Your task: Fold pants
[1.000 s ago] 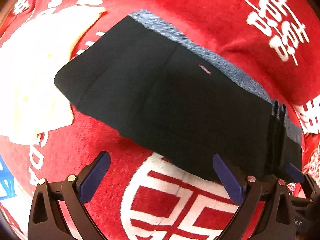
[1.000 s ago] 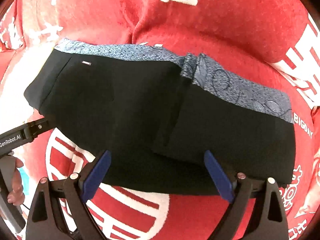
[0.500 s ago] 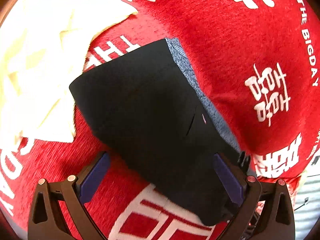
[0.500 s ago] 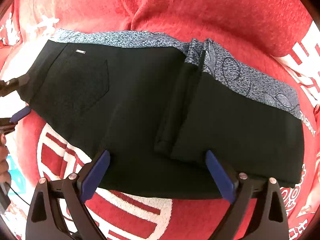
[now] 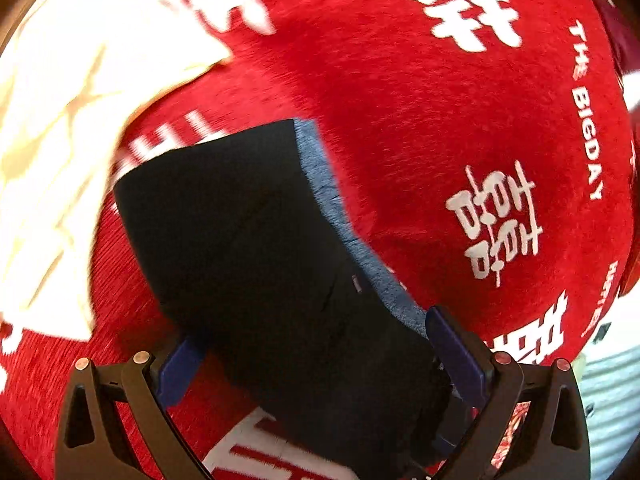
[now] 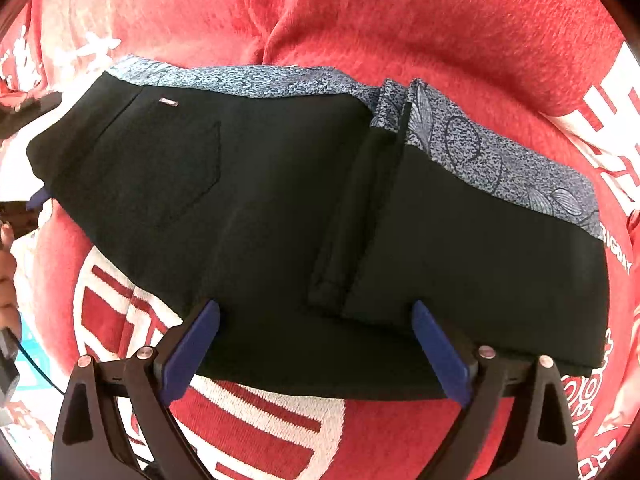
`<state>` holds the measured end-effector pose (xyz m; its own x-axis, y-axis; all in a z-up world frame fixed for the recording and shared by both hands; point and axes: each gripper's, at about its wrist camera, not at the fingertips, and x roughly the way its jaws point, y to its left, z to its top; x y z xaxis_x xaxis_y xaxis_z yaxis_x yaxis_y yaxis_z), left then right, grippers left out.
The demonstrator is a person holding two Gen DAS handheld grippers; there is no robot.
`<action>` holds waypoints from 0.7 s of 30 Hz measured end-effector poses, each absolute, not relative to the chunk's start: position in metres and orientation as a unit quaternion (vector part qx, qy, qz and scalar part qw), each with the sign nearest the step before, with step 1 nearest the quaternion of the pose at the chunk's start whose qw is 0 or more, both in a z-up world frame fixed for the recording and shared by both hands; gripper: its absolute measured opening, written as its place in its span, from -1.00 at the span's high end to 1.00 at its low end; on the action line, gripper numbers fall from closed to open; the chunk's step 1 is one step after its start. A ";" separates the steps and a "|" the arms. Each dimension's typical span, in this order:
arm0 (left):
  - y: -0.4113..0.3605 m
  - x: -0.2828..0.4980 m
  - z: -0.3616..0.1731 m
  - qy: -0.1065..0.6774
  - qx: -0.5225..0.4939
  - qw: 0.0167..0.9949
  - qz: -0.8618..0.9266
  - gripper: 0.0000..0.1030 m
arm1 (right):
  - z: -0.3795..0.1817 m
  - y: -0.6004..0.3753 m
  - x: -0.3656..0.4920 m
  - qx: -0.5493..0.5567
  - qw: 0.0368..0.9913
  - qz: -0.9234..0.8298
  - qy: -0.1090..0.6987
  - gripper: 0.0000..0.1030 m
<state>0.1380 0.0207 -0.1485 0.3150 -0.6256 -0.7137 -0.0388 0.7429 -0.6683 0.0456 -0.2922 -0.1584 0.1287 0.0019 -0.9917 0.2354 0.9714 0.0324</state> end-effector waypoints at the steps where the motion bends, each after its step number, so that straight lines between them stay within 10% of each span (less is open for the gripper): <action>1: 0.017 0.140 -0.151 0.558 -0.291 0.753 -0.191 -0.99 | -0.159 -0.293 0.046 0.091 0.745 -0.078 0.656 -0.90; 8: 0.002 0.148 -0.164 0.596 -0.255 0.745 -0.156 -0.99 | -0.150 -0.293 0.051 0.082 0.745 -0.074 0.658 -0.88; 13: -0.020 0.144 -0.150 0.596 -0.106 0.789 -0.105 0.24 | -0.112 -0.300 0.079 0.115 0.758 -0.054 0.640 -0.75; 16: -0.030 0.135 -0.142 0.580 -0.043 0.806 -0.112 0.30 | -0.094 -0.305 0.108 0.156 0.752 -0.029 0.640 0.04; 21: -0.062 0.112 -0.131 0.531 0.101 0.834 -0.116 0.30 | -0.077 -0.280 0.183 0.196 0.720 0.064 0.662 -0.01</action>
